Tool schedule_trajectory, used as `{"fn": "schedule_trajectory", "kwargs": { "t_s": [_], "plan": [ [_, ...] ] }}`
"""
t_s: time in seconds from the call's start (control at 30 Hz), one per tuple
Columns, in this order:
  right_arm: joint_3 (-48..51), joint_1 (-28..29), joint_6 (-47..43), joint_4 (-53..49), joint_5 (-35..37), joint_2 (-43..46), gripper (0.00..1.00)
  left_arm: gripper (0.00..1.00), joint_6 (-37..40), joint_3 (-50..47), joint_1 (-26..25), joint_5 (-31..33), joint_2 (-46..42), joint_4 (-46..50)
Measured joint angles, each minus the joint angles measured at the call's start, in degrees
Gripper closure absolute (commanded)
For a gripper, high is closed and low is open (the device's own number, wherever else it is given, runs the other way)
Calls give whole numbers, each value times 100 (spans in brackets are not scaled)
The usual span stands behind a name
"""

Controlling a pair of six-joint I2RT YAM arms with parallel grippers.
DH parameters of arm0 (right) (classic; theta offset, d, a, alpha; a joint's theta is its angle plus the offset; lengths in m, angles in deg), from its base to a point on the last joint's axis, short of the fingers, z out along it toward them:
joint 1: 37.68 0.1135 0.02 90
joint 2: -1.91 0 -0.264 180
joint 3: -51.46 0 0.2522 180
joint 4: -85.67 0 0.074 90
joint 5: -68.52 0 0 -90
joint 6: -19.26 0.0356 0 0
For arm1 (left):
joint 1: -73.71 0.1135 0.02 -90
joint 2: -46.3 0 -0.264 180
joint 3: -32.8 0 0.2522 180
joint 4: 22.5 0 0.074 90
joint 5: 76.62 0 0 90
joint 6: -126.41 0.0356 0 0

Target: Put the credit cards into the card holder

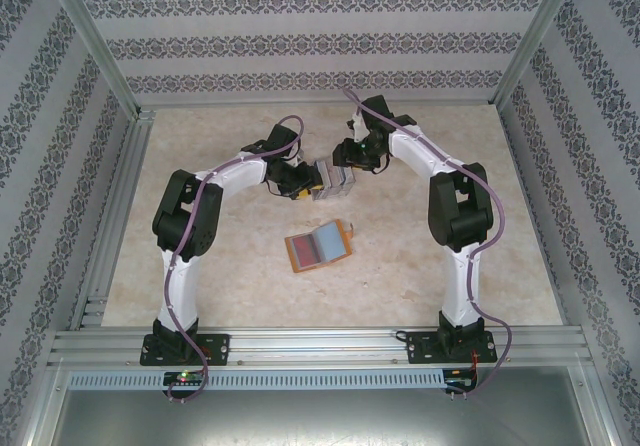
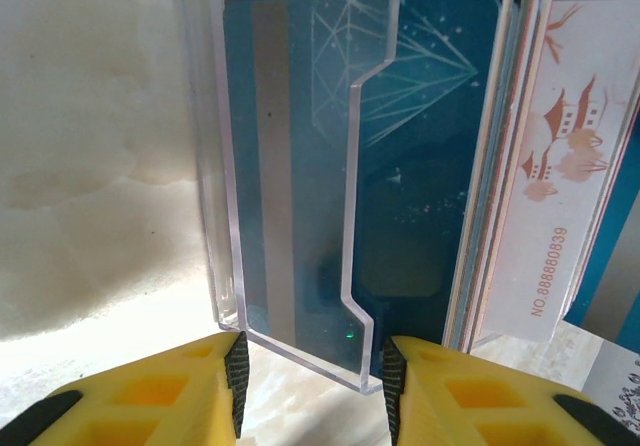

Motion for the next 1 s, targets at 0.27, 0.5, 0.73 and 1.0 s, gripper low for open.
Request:
{"fn": "schedule_trajectory", "kwargs": {
  "t_s": [0.27, 0.5, 0.73, 1.0],
  "plan": [
    [0, -9, -15, -24, -2, 24, 51, 58, 0, 0, 0, -22, 2, -11],
    [4, -11, -15, -22, 0, 225, 52, 58, -2, 0, 0, -33, 2, -17],
    [31, -52, -13, -7, 0, 321, 60, 58, -2, 0, 0, -63, 17, -39],
    [72, -173, -26, -26, 0, 317, 76, 58, -2, 0, 0, -85, 33, -81]
  ]
}}
